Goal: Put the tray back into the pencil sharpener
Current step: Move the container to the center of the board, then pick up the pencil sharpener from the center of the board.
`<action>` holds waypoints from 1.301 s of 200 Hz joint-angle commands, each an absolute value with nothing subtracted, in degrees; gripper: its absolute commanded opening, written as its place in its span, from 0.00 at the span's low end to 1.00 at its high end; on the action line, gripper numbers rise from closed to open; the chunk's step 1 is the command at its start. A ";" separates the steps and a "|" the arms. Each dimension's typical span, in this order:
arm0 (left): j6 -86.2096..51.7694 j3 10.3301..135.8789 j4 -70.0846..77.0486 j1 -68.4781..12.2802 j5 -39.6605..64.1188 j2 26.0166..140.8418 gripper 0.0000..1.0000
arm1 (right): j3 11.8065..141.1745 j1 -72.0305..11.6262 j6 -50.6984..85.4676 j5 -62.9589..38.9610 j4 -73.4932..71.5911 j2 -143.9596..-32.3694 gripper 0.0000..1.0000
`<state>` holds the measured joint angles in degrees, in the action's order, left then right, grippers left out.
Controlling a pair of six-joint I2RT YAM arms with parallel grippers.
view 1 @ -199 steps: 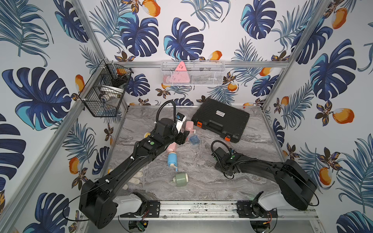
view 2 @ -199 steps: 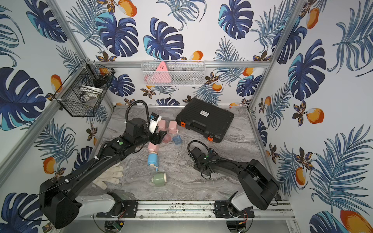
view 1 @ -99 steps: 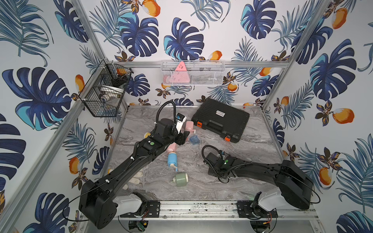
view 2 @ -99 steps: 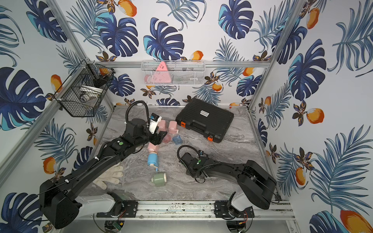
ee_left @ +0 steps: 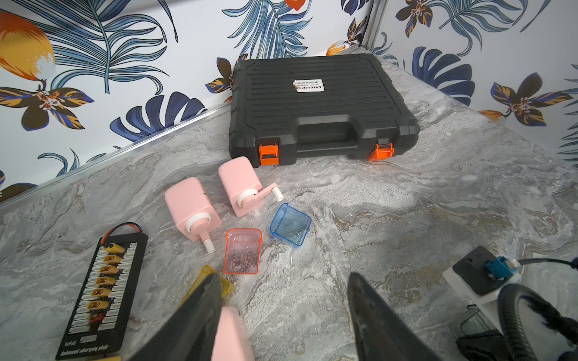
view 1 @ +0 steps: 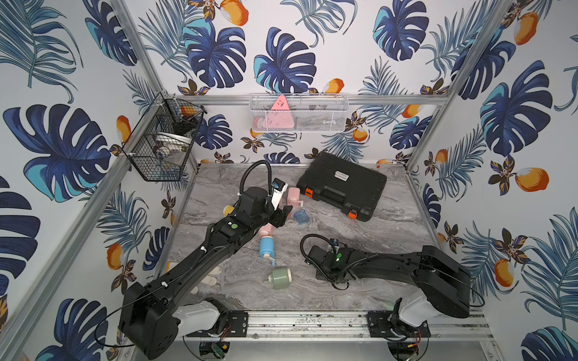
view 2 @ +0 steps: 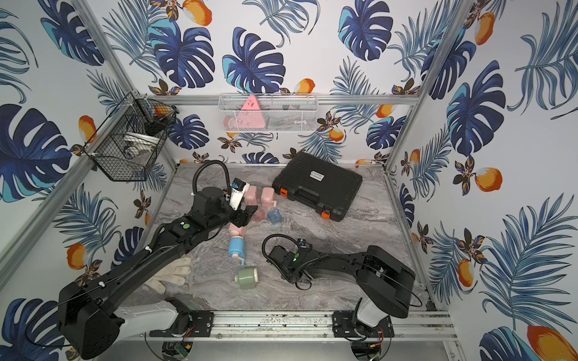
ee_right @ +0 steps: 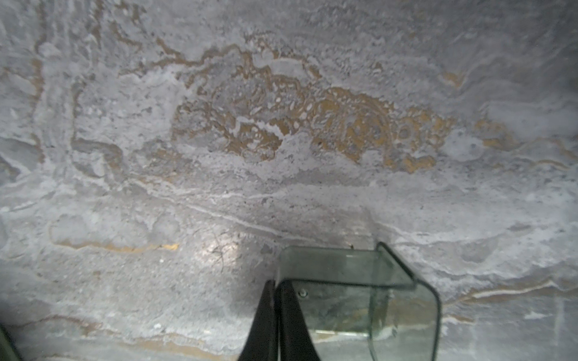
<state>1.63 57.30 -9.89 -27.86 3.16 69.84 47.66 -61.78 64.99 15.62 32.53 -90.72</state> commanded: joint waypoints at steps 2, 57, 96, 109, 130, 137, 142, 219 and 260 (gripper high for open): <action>3.42 56.66 -7.49 -27.86 2.25 68.98 0.67 | 47.24 -61.78 65.21 14.60 32.08 -90.11 0.18; 5.92 57.71 -8.34 -27.86 -2.25 68.20 0.67 | 44.31 -61.80 63.93 16.63 29.47 -82.12 0.40; 7.51 56.87 -6.42 -27.86 -6.58 62.40 0.68 | 39.12 -61.87 63.20 22.44 27.24 -70.31 0.43; 9.36 55.91 -6.14 -27.89 -7.12 60.59 0.69 | 36.72 -61.81 62.98 24.45 25.82 -65.93 0.44; 13.49 56.57 -10.30 -27.89 -7.67 59.59 0.69 | 33.98 -61.79 62.06 27.68 24.88 -60.21 0.46; 14.32 57.37 -12.51 -27.87 -7.98 59.66 0.70 | 33.76 -61.76 62.05 28.99 25.75 -59.10 0.47; 14.81 57.98 -14.03 -27.86 -8.00 59.76 0.70 | 33.77 -61.73 62.05 29.75 26.53 -58.60 0.48; 43.57 59.88 -39.40 -34.28 8.53 59.59 0.74 | 36.73 -60.06 63.88 33.39 35.06 -60.38 0.49; 46.03 60.97 -49.59 -39.30 9.48 61.95 0.74 | 34.54 -58.14 63.90 33.57 34.51 -57.34 0.49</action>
